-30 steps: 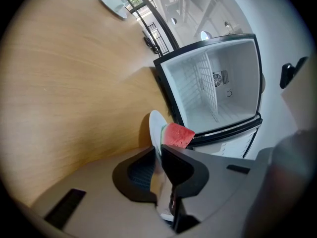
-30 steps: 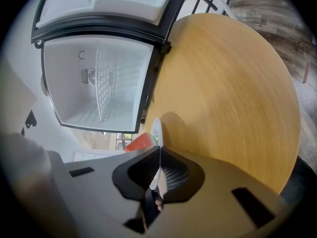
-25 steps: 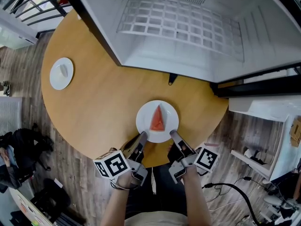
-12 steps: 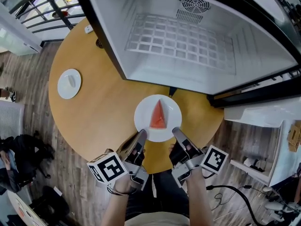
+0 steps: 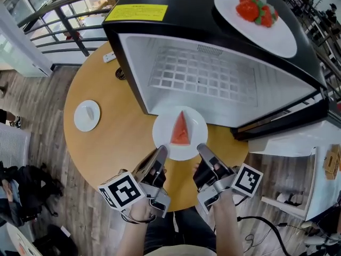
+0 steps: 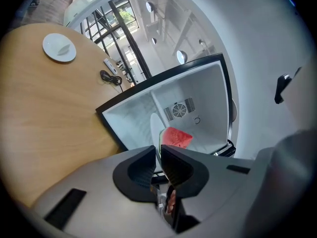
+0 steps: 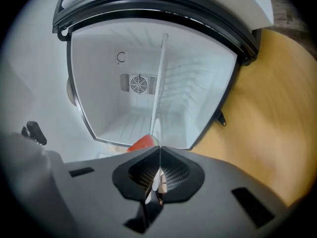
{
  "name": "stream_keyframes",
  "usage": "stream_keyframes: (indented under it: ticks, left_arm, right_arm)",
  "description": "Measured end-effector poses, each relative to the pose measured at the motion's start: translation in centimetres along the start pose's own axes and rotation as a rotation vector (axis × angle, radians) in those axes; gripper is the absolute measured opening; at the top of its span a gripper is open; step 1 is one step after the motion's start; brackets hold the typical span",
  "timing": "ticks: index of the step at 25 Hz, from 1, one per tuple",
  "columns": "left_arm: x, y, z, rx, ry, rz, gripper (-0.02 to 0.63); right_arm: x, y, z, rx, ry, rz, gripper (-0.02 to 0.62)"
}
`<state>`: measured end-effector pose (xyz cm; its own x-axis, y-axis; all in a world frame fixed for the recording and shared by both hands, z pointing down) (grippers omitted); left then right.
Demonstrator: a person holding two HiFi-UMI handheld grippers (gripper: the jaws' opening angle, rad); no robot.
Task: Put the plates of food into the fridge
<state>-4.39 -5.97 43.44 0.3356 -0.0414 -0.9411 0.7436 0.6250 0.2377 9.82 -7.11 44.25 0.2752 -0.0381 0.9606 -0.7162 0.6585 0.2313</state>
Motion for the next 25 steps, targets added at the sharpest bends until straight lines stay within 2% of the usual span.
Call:
stream_keyframes:
  ticks: [8,17,25]
  left_arm:
    - [3.5,-3.6,2.7,0.053,0.017,0.007,0.037]
    - [4.8,-6.1,5.2,0.121,0.022,-0.013,0.035]
    - [4.1,-7.6,6.5,0.165,0.025,-0.093,0.026]
  right_arm:
    - [-2.9,-3.8,2.7,0.035,-0.016,-0.030,0.017]
    - [-3.7,-6.9,5.7,0.043,-0.011,-0.026,0.017]
    - [-3.2,-7.9,7.8,0.032,0.023,-0.014,0.017]
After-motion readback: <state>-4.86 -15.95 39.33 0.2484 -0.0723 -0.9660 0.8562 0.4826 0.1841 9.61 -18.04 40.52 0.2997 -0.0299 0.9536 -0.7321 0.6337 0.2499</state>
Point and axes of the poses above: the fingertips, and each gripper's own axes: z forward along the fingers, x to its right, y out of its underside, the point moved 2 cm from there along -z, backward along the fingers, and after that the axes turned 7 degrees about -z, right-handed, at the moved point
